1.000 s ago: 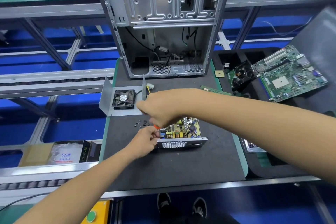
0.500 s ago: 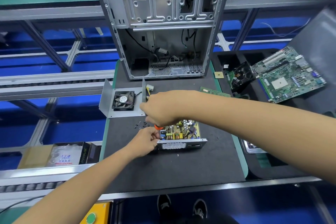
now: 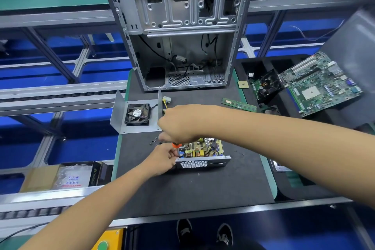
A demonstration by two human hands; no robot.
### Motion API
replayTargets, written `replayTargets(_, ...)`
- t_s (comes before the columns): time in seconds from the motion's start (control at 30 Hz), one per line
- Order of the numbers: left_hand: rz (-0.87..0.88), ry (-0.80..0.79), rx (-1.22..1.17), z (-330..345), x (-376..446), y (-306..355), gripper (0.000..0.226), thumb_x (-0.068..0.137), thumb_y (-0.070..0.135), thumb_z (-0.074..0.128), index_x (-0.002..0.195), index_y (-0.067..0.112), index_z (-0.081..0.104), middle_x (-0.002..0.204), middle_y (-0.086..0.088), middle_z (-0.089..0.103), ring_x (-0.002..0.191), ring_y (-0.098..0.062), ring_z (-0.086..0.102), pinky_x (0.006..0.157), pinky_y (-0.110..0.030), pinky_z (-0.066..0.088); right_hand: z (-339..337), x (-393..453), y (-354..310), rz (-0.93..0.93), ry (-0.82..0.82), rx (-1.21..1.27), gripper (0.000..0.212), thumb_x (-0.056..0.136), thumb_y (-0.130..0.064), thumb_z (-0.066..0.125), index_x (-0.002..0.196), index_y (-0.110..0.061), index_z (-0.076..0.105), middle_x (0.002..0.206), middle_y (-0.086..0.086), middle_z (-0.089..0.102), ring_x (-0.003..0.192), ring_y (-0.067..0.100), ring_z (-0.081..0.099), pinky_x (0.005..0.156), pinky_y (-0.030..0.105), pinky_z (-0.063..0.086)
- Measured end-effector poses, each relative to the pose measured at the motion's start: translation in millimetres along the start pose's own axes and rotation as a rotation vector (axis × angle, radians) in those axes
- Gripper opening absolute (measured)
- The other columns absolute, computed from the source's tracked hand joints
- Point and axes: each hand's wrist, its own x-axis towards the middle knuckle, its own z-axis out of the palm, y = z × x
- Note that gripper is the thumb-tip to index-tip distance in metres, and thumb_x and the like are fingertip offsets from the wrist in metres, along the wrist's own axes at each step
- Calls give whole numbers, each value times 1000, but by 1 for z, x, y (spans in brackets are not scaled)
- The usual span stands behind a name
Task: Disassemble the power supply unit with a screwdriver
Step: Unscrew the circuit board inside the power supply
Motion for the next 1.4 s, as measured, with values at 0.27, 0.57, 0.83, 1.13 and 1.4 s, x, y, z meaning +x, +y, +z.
replayTargets(0.27, 15, 1, -29, -1, -2, 2, 25, 79, -4, 55, 69, 19, 51, 63, -1, 53, 44, 3, 46, 50, -8, 37, -2, 1, 3, -67, -13, 50, 29, 77, -15, 62, 102, 1, 65, 97, 17, 67, 93, 30, 61, 59, 35, 43)
replayTargets(0.57, 10, -14, 53, 1, 1, 2, 40, 75, -7, 61, 67, 32, 50, 68, 15, 50, 68, -7, 46, 57, -7, 35, 0, -4, -1, -20, 1, -28, 22, 97, -25, 48, 103, -5, 57, 89, 10, 55, 64, 22, 45, 47, 30, 30)
replayTargets(0.83, 16, 50, -23, 5, 1, 0, 32, 70, -10, 53, 63, 21, 47, 60, 5, 47, 50, -2, 38, 50, -14, 34, 0, -5, 2, -106, 40, 56, 23, 81, -17, 61, 103, -11, 56, 88, 2, 57, 77, 19, 44, 56, 28, 34)
replayTargets(1.13, 27, 15, 38, 4, 0, -1, 29, 71, -2, 58, 64, 25, 50, 58, 13, 48, 54, -4, 40, 49, -11, 33, 0, -9, 0, -7, 35, -5, 18, 89, -20, 58, 99, -6, 54, 82, 7, 49, 69, 24, 48, 46, 29, 28)
replayTargets(1.4, 77, 41, -37, 4, -3, 3, 30, 68, -7, 50, 64, 22, 46, 57, 9, 47, 47, 3, 42, 49, -12, 33, 0, -10, 3, -52, 25, 68, 18, 80, -12, 61, 96, -9, 55, 93, 8, 56, 78, 22, 51, 62, 33, 45)
